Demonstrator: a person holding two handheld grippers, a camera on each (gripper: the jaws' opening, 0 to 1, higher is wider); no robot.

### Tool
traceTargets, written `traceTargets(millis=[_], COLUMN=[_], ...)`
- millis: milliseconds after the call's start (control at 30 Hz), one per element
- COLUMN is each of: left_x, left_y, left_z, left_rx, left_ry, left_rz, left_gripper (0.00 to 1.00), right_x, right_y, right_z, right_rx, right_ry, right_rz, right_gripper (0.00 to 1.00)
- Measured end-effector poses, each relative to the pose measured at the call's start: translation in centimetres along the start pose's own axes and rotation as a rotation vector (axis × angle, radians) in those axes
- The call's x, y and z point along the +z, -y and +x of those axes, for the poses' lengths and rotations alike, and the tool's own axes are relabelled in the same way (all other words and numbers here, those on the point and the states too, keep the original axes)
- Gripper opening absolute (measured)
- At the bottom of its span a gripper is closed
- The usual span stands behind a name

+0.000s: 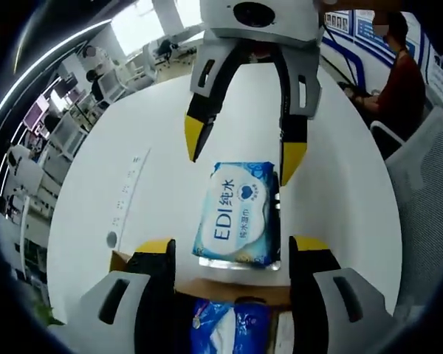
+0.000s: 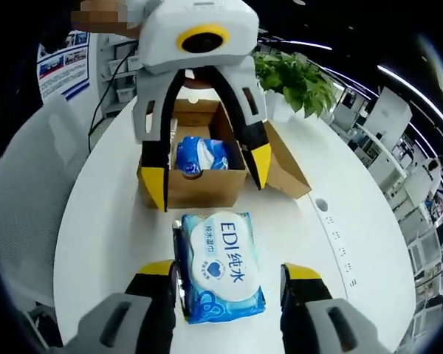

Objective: Operate the shoe box by opening the lid, removing the specified soft item, and placing it in the target area until the item is outside and the box remains undamaged.

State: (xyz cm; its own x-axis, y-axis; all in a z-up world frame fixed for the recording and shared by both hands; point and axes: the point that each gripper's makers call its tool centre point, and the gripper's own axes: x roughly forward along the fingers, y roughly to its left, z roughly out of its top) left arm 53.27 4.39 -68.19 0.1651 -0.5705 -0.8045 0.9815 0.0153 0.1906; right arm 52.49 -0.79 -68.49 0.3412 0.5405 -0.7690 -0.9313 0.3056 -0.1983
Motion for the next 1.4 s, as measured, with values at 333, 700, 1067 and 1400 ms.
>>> traceTargets(millis=[333, 700, 1067, 1400], left_x=[-1.4, -5.3, -8.4, -11.2], left_y=[-0.9, -1.9, -3.2, -3.1], left_z=[-2.6, -6.0, -8.1, -8.1], left_rx=[0.043, 0.095, 0.153, 0.170], left_ry=[0.003, -0.027, -0.045, -0.054], left_rz=[-0.023, -0.061, -0.084, -0.106], left_gripper=[0.62, 0.58, 0.49, 0.46], right_x=[2.4, 6.1, 8.9, 10.3], right_y=[-0.1, -0.6, -1.1, -1.6], right_z=[0.0, 1.1, 2.7, 4.5], right_rx=[-0.004, 0.004, 0.005, 0.005], right_ry=[0.014, 0.045, 0.087, 0.103], right_rz=[-0.007, -0.054, -0.046, -0.043], right_gripper=[0.54, 0.49, 0.46, 0.43])
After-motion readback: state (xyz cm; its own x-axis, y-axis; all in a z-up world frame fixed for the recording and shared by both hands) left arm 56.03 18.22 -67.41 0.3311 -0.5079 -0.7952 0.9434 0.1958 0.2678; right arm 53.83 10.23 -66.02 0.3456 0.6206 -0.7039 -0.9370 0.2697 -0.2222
